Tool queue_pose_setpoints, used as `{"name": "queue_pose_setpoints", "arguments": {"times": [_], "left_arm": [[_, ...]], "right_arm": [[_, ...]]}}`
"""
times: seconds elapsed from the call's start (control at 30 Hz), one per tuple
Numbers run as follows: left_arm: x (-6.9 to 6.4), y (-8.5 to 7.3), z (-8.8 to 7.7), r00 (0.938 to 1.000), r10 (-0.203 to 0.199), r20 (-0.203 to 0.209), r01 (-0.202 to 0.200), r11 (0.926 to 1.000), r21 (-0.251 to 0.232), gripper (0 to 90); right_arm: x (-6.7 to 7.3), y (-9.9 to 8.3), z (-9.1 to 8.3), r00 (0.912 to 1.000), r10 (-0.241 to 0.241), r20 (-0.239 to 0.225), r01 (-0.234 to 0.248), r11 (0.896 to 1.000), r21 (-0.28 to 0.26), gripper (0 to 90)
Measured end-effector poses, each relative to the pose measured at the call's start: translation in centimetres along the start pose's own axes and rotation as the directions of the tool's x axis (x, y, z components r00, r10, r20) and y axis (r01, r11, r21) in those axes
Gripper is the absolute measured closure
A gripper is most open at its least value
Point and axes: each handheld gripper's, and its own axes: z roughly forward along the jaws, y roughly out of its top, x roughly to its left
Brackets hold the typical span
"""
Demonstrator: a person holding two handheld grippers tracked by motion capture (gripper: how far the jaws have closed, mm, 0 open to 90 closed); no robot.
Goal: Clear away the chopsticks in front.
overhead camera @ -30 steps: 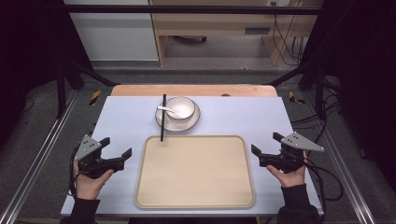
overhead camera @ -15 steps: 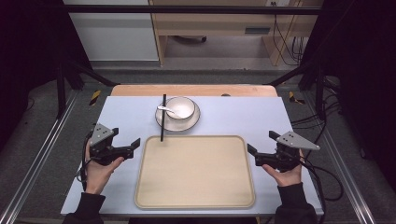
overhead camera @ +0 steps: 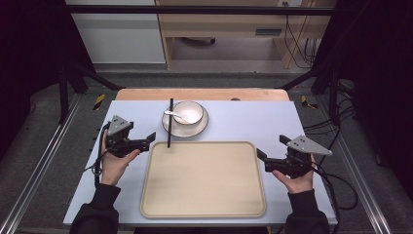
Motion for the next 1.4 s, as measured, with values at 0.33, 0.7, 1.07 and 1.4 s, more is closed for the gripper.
{"name": "queue_pose_setpoints", "arguments": {"times": [0.33,0.7,1.07,1.4], "left_arm": [[-0.3,0.3,3.8,0.9999,0.015,0.004,-0.015,0.9979,0.063,10.3],[-0.4,-0.5,7.2,1.0,-0.001,-0.004,0.001,0.9933,0.115,13.9],[0.4,-0.9,10.0,0.9991,0.024,-0.035,-0.018,0.9842,0.176,21.6],[0.8,-0.2,12.2,0.9957,0.055,-0.074,-0.038,0.9746,0.221,31.4]], "right_arm": [[0.0,0.0,0.3,1.0,-0.004,0.001,0.004,1.0,0.011,6.9],[-0.1,-0.1,0.4,1.0,-0.004,0.001,0.004,1.0,0.01,6.9],[0.0,-0.2,0.6,1.0,-0.003,-0.005,0.003,1.0,0.02,6.8],[0.1,-0.4,1.0,1.0,-0.008,-0.004,0.008,0.999,0.037,6.7]]}}
